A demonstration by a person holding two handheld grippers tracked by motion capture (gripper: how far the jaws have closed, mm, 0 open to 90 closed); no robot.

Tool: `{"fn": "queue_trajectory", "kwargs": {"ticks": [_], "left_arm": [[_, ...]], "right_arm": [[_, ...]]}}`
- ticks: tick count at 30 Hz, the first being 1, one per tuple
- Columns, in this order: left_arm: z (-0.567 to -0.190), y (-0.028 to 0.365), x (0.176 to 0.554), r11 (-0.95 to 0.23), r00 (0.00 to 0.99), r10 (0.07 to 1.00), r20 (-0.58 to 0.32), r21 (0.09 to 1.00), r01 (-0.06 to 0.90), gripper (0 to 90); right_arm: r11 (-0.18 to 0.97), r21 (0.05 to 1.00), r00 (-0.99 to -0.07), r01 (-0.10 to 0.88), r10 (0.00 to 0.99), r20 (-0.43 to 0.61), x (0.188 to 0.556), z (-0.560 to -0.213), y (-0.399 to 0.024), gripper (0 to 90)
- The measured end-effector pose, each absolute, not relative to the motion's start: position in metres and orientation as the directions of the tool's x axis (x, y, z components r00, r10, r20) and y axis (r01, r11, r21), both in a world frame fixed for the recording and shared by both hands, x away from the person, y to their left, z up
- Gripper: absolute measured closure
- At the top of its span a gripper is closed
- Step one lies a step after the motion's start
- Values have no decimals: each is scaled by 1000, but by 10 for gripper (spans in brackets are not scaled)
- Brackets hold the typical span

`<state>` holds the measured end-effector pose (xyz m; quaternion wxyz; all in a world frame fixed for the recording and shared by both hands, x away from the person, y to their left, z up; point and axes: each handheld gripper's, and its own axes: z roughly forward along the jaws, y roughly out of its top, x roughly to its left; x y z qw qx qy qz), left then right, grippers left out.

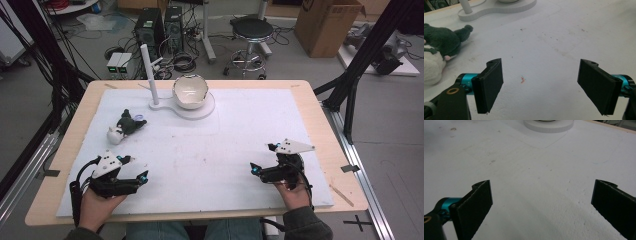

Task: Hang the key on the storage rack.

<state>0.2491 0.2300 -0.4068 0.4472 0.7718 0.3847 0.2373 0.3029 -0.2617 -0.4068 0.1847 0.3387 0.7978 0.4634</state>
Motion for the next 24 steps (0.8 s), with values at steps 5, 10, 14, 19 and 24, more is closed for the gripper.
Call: {"fn": "queue_trajectory", "kwargs": {"ticks": [5, 10, 14, 19, 24], "left_arm": [[-408, 231, 251, -304, 594, 804, 18, 871, 385, 208], [-407, 232, 250, -304, 591, 806, 20, 871, 385, 208], [-407, 231, 249, -300, 594, 804, 16, 874, 383, 209], [-407, 232, 249, -300, 593, 805, 18, 874, 382, 211], [-406, 235, 247, -298, 591, 807, 19, 876, 379, 213]], "right_arm": [[332, 866, -701, 373, 713, 28, 306, -408, -263, 27], [337, 867, -703, 368, 711, 23, 306, -408, -262, 27], [336, 867, -703, 367, 711, 22, 305, -407, -262, 27], [331, 870, -700, 366, 714, 22, 304, -406, -262, 27], [334, 870, -704, 364, 710, 22, 305, -406, -259, 27]]}}
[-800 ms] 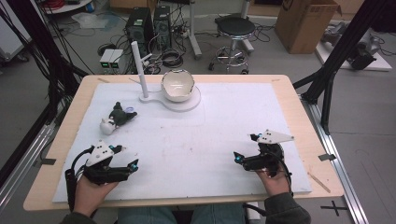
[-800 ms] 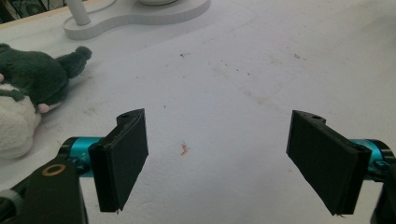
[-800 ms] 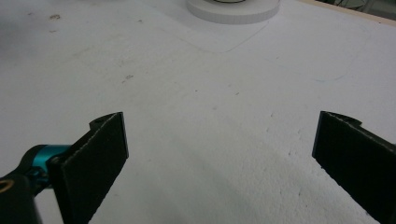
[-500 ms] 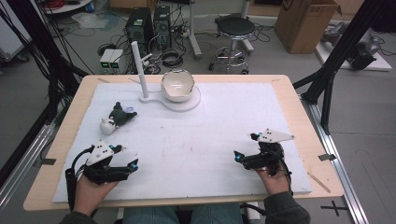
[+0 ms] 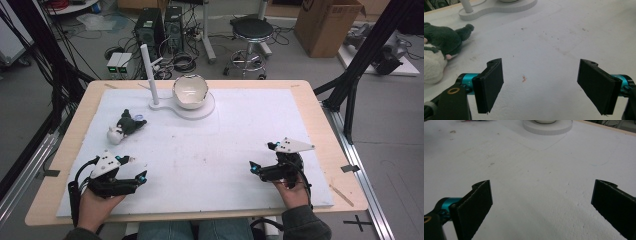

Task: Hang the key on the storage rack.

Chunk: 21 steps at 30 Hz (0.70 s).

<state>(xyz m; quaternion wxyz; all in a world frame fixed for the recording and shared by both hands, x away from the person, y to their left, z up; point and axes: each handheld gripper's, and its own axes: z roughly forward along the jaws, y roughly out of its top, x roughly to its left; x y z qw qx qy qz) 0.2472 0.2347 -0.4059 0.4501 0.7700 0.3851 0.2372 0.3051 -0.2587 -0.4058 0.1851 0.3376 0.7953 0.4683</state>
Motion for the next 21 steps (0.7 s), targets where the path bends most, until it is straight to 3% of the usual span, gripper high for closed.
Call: {"fn": "queue_trajectory", "kwargs": {"ticks": [21], "left_arm": [[-390, 239, 251, -317, 638, 770, 17, 878, 358, 217]], "right_arm": [[334, 872, -709, 358, 705, 21, 305, -403, -258, 27]]}}
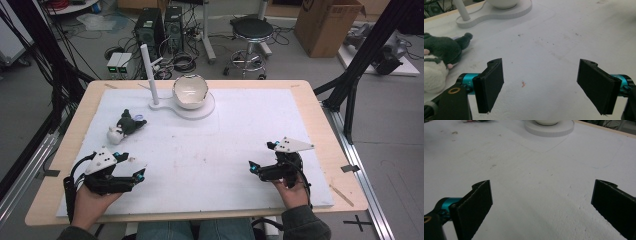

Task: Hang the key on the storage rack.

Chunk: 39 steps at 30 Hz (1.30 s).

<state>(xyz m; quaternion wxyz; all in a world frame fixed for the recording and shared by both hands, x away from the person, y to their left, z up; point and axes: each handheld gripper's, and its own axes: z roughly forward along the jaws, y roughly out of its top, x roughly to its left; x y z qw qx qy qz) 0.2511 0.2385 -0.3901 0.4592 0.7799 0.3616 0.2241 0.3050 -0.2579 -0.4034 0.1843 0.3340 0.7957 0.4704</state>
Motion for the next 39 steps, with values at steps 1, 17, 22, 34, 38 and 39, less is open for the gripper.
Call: {"fn": "queue_trajectory", "kwargs": {"ticks": [1, 17, 22, 34, 38, 39], "left_arm": [[-389, 238, 252, -322, 645, 764, 19, 877, 356, 217], [-354, 255, 280, -384, 677, 734, 53, 855, 349, 264], [-347, 261, 291, -394, 676, 735, 56, 846, 358, 264], [-331, 275, 319, -405, 656, 753, 58, 827, 391, 284], [-326, 278, 330, -407, 650, 758, 53, 817, 408, 286], [-324, 279, 333, -415, 649, 759, 60, 812, 410, 286]], "right_arm": [[334, 872, -709, 358, 705, 21, 305, -403, -258, 27], [332, 874, -709, 354, 705, 20, 303, -403, -262, 27], [328, 872, -710, 363, 704, 30, 299, -403, -265, 28], [330, 875, -711, 355, 702, 24, 299, -403, -266, 28], [331, 876, -715, 350, 699, 22, 298, -402, -265, 28], [331, 876, -715, 350, 699, 22, 298, -402, -265, 28]]}}
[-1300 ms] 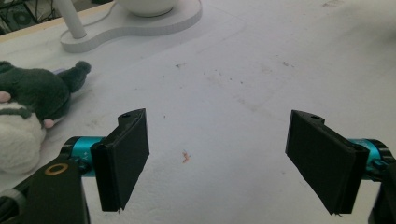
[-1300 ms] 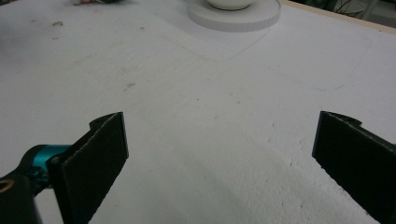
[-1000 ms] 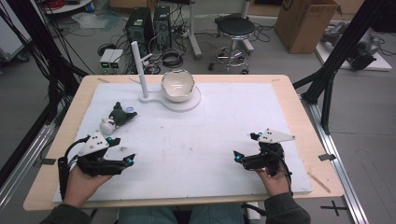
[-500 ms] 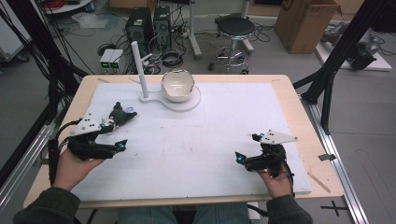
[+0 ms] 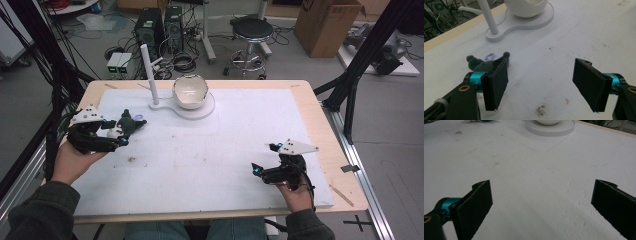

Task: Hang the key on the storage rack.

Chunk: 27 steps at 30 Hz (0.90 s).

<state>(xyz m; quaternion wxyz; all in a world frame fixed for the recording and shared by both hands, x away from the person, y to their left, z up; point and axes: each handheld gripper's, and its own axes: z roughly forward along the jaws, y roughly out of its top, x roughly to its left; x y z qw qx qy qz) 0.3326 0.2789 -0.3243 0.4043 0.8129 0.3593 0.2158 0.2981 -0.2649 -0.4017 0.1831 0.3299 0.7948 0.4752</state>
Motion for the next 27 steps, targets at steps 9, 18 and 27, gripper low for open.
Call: {"fn": "queue_trajectory", "kwargs": {"ticks": [9, 18, 27], "left_arm": [[-316, 281, 355, -423, 639, 767, 59, 796, 434, 290], [-322, 279, 377, -444, 628, 775, 64, 762, 471, 290], [-335, 287, 398, -430, 585, 809, 56, 735, 525, 292]], "right_arm": [[326, 878, -720, 351, 694, 30, 298, -402, -266, 27], [323, 880, -724, 348, 689, 33, 299, -402, -265, 28], [321, 878, -726, 355, 686, 43, 299, -402, -265, 28]]}}
